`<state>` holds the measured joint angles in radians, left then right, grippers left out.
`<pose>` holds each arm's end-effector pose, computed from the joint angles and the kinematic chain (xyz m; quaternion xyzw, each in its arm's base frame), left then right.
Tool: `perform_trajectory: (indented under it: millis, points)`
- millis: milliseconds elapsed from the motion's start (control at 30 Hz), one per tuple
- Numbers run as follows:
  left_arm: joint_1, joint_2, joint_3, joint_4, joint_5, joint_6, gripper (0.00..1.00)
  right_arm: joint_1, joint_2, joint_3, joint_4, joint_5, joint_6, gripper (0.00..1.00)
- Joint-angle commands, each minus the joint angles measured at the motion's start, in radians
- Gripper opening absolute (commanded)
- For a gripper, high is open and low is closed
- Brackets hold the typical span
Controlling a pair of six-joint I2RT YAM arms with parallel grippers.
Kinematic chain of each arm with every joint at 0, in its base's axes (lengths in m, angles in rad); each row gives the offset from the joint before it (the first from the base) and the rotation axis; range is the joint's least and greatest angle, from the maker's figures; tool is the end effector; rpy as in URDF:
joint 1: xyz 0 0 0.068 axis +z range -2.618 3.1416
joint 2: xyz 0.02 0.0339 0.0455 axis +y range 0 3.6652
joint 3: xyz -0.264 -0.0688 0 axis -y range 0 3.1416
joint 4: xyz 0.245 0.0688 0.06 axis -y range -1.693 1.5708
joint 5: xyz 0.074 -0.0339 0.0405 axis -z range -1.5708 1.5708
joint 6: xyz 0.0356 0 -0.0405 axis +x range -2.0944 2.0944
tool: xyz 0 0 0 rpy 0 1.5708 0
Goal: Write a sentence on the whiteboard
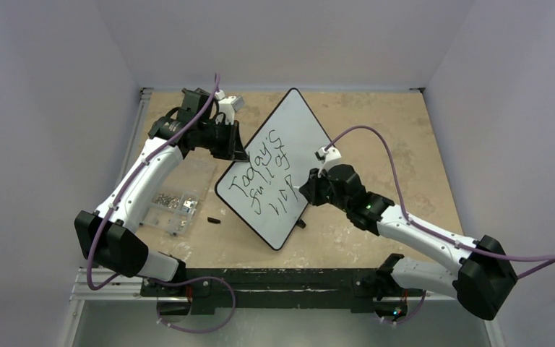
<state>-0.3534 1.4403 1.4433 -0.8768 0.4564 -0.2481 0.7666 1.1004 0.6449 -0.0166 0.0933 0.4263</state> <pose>0.2746 -0.1180 0.3547 0.1253 0.9102 -0.3016 0.2547 0.1782 0.1670 0.2452 -0.1203 0.8438 0.2601 0.4538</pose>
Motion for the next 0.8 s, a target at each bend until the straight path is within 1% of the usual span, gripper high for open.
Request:
perform_trajectory:
  millis: [0,200,367,567,767]
  points:
    - [0.011,-0.02,0.008,0.009,-0.147,0.043,0.0,0.002,-0.002,-0.007,-0.012,-0.059,-0.015,0.0]
    - [0.012,-0.02,0.008,0.01,-0.147,0.043,0.0,0.002,-0.044,0.01,-0.025,-0.056,-0.01,0.0]
    - [0.011,-0.026,0.006,0.01,-0.145,0.043,0.0,0.002,-0.093,0.027,-0.034,0.008,-0.008,0.0]
    - [0.011,-0.023,0.006,0.01,-0.143,0.043,0.0,-0.002,-0.084,0.047,-0.028,0.093,-0.033,0.0]
    - [0.01,-0.021,0.008,0.011,-0.142,0.043,0.0,-0.022,-0.053,0.057,-0.008,0.098,-0.051,0.0]
